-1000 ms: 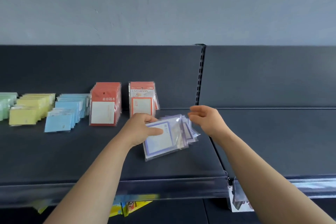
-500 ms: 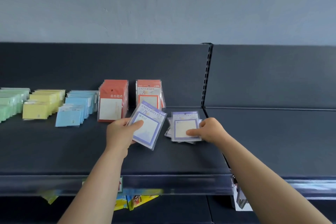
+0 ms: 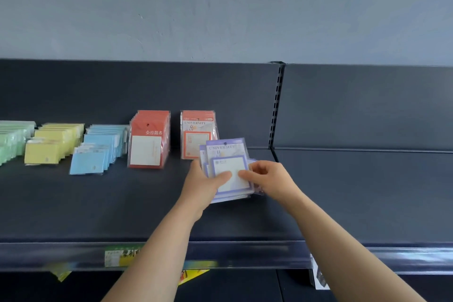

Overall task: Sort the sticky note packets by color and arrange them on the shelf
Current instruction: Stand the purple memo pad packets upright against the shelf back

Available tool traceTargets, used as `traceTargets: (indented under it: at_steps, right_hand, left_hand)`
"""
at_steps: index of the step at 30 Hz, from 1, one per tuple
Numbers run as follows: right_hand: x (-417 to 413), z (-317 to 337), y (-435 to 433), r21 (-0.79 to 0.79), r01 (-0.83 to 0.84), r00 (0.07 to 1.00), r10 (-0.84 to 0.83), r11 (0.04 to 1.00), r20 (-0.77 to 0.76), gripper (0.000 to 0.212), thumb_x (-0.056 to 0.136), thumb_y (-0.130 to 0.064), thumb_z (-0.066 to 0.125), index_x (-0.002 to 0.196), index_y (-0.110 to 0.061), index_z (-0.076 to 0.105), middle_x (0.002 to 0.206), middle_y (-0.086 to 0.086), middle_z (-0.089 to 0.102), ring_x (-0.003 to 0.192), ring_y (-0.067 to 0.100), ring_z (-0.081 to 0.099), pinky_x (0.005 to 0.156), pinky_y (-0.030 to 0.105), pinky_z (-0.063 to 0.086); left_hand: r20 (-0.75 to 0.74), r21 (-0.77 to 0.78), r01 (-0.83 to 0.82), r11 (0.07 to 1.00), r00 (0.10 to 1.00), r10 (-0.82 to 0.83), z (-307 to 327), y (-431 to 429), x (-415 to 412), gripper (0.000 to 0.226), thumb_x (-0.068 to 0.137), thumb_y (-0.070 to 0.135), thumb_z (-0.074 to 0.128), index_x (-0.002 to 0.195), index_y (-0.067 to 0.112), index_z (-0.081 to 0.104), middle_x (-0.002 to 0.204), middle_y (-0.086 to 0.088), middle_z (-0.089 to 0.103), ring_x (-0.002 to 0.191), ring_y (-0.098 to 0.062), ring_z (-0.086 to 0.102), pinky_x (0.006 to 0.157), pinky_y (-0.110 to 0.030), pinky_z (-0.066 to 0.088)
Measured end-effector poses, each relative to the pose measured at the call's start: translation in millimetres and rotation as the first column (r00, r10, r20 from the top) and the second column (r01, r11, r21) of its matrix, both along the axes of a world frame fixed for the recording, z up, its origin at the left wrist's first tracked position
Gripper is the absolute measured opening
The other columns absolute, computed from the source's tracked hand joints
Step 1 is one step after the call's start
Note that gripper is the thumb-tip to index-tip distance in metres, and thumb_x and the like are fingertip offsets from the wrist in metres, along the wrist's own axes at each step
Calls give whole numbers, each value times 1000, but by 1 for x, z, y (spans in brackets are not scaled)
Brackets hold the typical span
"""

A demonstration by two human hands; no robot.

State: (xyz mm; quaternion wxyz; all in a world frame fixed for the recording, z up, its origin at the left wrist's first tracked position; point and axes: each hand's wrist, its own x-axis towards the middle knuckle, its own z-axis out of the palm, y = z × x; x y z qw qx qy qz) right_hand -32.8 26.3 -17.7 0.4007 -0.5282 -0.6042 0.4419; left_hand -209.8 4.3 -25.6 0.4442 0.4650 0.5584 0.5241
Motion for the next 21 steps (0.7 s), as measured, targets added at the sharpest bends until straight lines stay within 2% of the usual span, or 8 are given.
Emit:
traceTargets:
  at_steps: [3, 5, 7, 9, 12, 16, 18, 21]
  right_hand:
    - [14, -9, 17, 140, 188, 904, -227, 972, 362, 37, 80, -50, 66, 98, -18, 61, 95, -1, 60, 84, 18, 55, 70, 28, 45]
    - [18, -13, 23, 81, 235, 813, -241, 969, 529, 52, 69, -64, 67, 92, -19, 53, 97, 0, 53, 90, 21, 51, 72, 31, 44]
    - [12, -15, 23, 35, 227, 754, -199, 973, 626, 66, 60, -69, 69, 99, -18, 52, 100, 1, 54, 97, 24, 54, 75, 33, 47]
    - [4, -12, 22, 29, 214, 742, -181, 976, 646, 63, 56, -65, 73, 94, -20, 51, 95, -1, 57, 93, 23, 56, 68, 29, 44]
    - [1, -4, 27, -56, 227, 796, -152, 972, 586, 49, 60, -48, 80, 73, -16, 45, 73, -2, 56, 65, 18, 52, 52, 25, 34]
    - [7, -7, 38, -108, 222, 871, -147, 969, 469, 31, 64, -26, 76, 65, -15, 47, 61, 3, 47, 56, 19, 38, 55, 25, 33]
    - [5, -6, 37, -99, 217, 873, -148, 971, 465, 41, 66, -31, 75, 59, -16, 38, 53, 0, 34, 53, 18, 30, 54, 26, 27]
    - [-4, -1, 31, -45, 240, 798, -171, 970, 577, 57, 68, -50, 73, 56, -17, 27, 48, -4, 28, 45, 17, 28, 46, 24, 21]
  left_hand:
    - [-60, -58, -110, 992, 992, 106, -4, 5, -16, 43, 80, 15, 71, 119, 20, 53, 110, 5, 67, 99, -14, 65, 87, -37, 53]
    - [-33, -143, -125, 982, 992, 122, -6, 7, -27, 38, 81, 15, 66, 117, 17, 56, 110, -1, 69, 97, -19, 66, 88, -42, 53]
    - [-50, -213, -94, 972, 995, 85, -7, 8, -31, 34, 83, 13, 63, 116, 16, 57, 108, -4, 69, 95, -23, 67, 88, -46, 54]
    - [-92, -242, -50, 969, 995, 28, -5, 11, -30, 31, 87, 10, 60, 117, 16, 56, 108, -4, 69, 96, -23, 67, 90, -46, 54]
    - [-118, -244, 26, 970, 991, -56, 3, 13, -25, 28, 91, 7, 58, 116, 19, 55, 110, -1, 67, 101, -21, 64, 94, -45, 51]
    - [-83, -218, 71, 973, 992, -91, 6, 9, -24, 24, 93, 1, 55, 103, 23, 57, 106, -1, 68, 98, -18, 64, 88, -36, 53]
    - [-63, -204, 66, 977, 995, -80, 6, 5, -24, 25, 93, 0, 54, 98, 25, 54, 104, 1, 67, 96, -15, 64, 84, -33, 52]
    - [-58, -193, 82, 978, 994, -95, 6, 2, -24, 26, 93, 0, 56, 102, 25, 54, 107, 2, 66, 101, -17, 63, 91, -37, 52]
